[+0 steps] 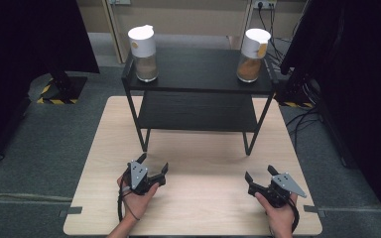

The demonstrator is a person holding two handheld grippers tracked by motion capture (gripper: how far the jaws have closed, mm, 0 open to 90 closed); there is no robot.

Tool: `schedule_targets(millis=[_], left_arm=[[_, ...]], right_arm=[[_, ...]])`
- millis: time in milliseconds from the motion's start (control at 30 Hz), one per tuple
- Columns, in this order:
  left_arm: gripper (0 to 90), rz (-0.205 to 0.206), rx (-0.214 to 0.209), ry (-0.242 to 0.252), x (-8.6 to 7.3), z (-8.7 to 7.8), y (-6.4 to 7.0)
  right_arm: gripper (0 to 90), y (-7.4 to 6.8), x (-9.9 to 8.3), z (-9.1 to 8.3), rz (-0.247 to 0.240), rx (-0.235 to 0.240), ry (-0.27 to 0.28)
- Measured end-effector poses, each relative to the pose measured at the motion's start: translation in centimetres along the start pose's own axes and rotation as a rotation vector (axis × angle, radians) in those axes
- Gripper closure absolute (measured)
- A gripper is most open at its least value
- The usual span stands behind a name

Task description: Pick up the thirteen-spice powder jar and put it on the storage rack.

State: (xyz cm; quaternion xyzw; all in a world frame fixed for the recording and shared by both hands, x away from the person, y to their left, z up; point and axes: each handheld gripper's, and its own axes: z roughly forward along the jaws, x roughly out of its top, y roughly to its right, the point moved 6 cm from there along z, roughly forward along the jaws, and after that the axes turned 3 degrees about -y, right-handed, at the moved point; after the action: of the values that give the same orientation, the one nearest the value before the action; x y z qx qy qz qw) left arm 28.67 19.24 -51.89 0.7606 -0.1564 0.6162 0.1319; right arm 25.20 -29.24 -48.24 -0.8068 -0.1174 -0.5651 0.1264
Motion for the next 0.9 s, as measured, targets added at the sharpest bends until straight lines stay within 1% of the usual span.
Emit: schedule_targets(millis=[333,600,900], left_arm=[[10.9,-0.001,-0.001,0.000,0.0,0.0,0.0],[10.9,-0.002,-0.001,-0.001,0.0,0.0,0.0],[10.9,0.000,-0.002,-0.002,0.0,0.0,0.0]], right_arm=[[8.9,0.0,-0.9,0.1,0.007,-0.005,-0.014],[9.0,0.0,-1.5,0.3,-0.003,-0.006,-0.025],[9.0,-0.1,-1.5,0.3,-0.007,-0.003,-0.026]])
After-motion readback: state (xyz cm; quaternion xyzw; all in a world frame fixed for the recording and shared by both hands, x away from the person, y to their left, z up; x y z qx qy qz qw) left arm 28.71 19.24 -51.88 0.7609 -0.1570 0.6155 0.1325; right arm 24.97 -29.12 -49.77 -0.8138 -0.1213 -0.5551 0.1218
